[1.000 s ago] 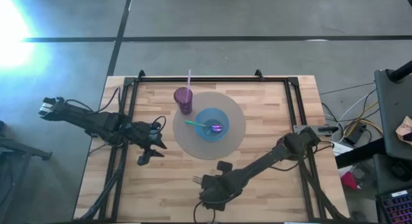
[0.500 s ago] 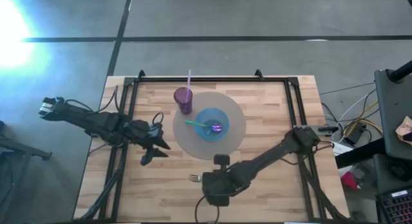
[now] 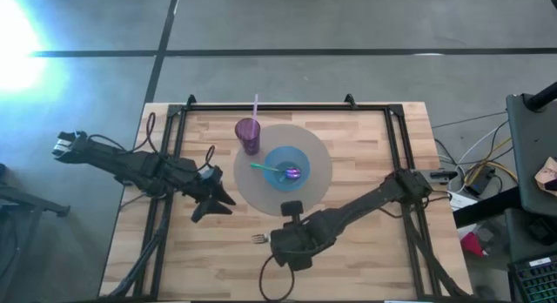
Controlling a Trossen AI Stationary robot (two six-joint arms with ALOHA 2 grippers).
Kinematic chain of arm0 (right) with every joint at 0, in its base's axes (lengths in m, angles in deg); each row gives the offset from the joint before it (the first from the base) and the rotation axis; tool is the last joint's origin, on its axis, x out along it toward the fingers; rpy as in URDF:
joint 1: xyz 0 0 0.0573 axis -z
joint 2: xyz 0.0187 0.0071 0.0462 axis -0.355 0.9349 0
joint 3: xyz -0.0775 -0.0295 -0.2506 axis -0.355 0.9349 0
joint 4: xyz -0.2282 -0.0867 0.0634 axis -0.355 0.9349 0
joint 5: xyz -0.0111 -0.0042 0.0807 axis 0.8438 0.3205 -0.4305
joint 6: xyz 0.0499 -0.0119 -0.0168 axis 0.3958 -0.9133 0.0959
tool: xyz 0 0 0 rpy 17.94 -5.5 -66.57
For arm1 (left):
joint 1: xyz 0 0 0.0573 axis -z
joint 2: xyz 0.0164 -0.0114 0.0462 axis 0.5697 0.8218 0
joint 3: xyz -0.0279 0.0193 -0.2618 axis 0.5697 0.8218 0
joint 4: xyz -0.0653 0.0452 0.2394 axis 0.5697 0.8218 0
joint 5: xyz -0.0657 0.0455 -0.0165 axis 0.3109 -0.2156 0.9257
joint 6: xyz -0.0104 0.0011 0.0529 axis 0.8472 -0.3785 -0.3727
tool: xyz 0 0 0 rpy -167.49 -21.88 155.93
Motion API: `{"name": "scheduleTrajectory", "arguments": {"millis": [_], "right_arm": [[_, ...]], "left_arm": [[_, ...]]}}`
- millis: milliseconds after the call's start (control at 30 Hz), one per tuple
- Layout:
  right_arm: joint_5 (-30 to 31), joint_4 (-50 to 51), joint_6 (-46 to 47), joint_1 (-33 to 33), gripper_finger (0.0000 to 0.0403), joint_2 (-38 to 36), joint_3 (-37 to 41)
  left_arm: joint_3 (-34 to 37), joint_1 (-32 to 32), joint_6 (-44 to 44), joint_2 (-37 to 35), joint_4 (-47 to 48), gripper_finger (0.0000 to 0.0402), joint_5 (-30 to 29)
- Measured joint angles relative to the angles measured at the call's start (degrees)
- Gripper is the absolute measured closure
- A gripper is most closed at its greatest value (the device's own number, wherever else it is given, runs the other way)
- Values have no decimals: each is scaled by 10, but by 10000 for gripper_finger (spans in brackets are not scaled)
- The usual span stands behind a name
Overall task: Pick & Place Utensil
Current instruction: Put the silver fork into the blue bowl on the gray mat
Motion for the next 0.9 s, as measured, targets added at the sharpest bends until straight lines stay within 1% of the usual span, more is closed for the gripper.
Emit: {"name": "scheduleTrajectory", "arguments": {"millis": [133, 367, 667, 900], "right_arm": [[1, 0, -57, 9, 394, 0, 0], [3, -2, -150, 28, 394, 0, 0], [46, -3, -268, 36, 394, -3, 0], [79, -6, -341, 38, 394, -4, 0]], "left_arm": [[0, 0, 39, 7, -9, 229, 0], [1, 0, 95, 38, -56, 229, 2], [1, 0, 138, 103, -138, 229, 19], [-30, 0, 146, 165, -147, 229, 20]]}}
